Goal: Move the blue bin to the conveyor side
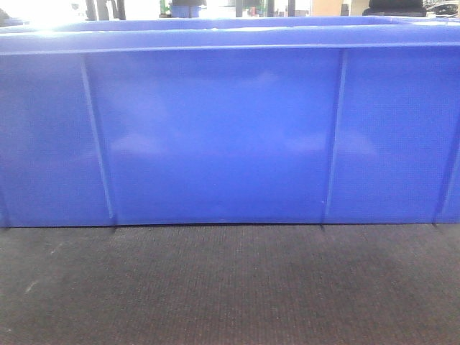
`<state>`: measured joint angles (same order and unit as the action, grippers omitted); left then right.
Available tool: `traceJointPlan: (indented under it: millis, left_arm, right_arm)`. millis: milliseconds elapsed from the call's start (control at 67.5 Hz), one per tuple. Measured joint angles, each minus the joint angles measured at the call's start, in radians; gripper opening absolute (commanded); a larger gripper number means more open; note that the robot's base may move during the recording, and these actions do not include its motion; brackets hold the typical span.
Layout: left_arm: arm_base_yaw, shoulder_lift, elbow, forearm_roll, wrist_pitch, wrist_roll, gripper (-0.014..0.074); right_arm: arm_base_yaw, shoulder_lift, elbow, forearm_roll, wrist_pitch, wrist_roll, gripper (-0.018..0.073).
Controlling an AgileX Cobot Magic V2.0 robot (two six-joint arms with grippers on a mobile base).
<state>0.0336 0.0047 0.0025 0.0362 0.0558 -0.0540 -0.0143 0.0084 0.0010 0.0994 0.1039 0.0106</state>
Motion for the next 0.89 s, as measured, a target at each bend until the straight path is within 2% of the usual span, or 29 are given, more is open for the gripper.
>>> traceJointPlan:
  millis: [889]
  left_arm:
    - [0.0, 0.0, 0.0, 0.0, 0.0, 0.0, -0.0008]
  right_arm:
    - [0.0, 0.0, 0.0, 0.0, 0.002, -0.002, -0.0078]
